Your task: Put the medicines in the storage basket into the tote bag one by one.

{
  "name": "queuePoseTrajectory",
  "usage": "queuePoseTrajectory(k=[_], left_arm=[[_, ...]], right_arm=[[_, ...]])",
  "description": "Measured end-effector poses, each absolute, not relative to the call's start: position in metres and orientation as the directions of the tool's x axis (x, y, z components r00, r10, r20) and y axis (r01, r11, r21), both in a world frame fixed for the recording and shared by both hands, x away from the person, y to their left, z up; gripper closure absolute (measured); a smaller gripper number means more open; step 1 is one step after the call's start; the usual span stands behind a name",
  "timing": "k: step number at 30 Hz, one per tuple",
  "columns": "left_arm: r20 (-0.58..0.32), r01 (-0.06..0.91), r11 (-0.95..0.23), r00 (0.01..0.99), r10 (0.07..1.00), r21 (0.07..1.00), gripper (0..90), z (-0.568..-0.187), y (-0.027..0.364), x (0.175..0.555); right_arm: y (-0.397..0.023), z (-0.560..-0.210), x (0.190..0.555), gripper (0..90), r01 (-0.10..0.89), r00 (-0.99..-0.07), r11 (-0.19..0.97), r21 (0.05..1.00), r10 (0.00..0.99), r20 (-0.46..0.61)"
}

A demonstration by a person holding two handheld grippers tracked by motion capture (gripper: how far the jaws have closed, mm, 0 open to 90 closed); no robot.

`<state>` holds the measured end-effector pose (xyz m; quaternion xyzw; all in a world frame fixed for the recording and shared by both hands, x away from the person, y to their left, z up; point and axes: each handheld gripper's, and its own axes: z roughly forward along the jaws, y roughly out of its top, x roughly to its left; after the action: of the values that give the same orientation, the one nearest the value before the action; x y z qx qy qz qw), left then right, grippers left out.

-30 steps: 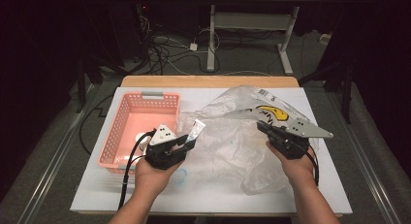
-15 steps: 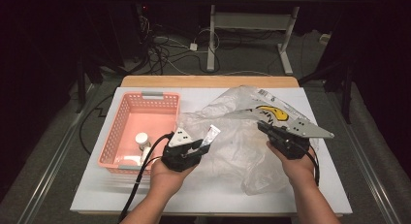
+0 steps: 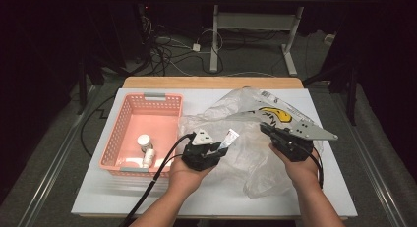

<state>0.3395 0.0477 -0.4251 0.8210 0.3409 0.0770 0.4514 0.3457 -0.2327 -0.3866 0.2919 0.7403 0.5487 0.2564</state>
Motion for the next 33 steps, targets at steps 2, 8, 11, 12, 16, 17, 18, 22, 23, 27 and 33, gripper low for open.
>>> queuePoseTrajectory(k=[2,8,11,12,16,17,18,22,23,27,33], left_arm=[[-0.176,0.489,-0.367,0.758,0.628,0.791,68.2,-0.427,0.040,0.344],[-0.168,0.491,-0.371,0.751,0.638,0.788,68.2,-0.436,0.018,0.359],[-0.162,0.493,-0.378,0.749,0.642,0.784,68.1,-0.442,0.009,0.366],[-0.156,0.492,-0.378,0.746,0.647,0.784,68.1,-0.444,0.006,0.368],[-0.150,0.492,-0.377,0.741,0.655,0.785,68.1,-0.452,-0.002,0.375],[-0.153,0.495,-0.373,0.738,0.658,0.784,68.1,-0.454,-0.004,0.377],[-0.156,0.500,-0.372,0.735,0.660,0.782,68.1,-0.456,-0.006,0.379],[-0.153,0.501,-0.377,0.734,0.661,0.779,68.0,-0.464,-0.013,0.383],[-0.142,0.496,-0.383,0.735,0.663,0.780,68.0,-0.466,-0.014,0.384],[-0.162,0.510,-0.373,0.731,0.662,0.775,67.9,-0.475,-0.019,0.387],[-0.185,0.518,-0.360,0.733,0.655,0.776,67.2,-0.482,-0.022,0.392]], right_arm=[[-0.232,-0.386,0.345,90.0,0.149,-0.702,0.228,0.962,0.710,-0.060],[-0.230,-0.386,0.345,90.0,0.149,-0.705,0.227,0.962,0.707,-0.057],[-0.230,-0.386,0.345,90.0,0.148,-0.706,0.227,0.963,0.706,-0.058],[-0.230,-0.386,0.345,90.0,0.148,-0.707,0.226,0.963,0.705,-0.057],[-0.230,-0.386,0.345,90.0,0.146,-0.705,0.224,0.964,0.706,-0.057],[-0.230,-0.386,0.345,90.0,0.145,-0.705,0.225,0.964,0.707,-0.059],[-0.230,-0.386,0.345,90.0,0.145,-0.705,0.224,0.964,0.707,-0.058],[-0.231,-0.386,0.346,90.0,0.146,-0.706,0.225,0.963,0.706,-0.058],[-0.231,-0.386,0.345,90.0,0.146,-0.705,0.227,0.963,0.706,-0.059],[-0.232,-0.386,0.346,90.0,0.148,-0.704,0.223,0.964,0.709,-0.055],[-0.233,-0.388,0.347,90.0,0.158,-0.704,0.224,0.962,0.709,-0.049]])
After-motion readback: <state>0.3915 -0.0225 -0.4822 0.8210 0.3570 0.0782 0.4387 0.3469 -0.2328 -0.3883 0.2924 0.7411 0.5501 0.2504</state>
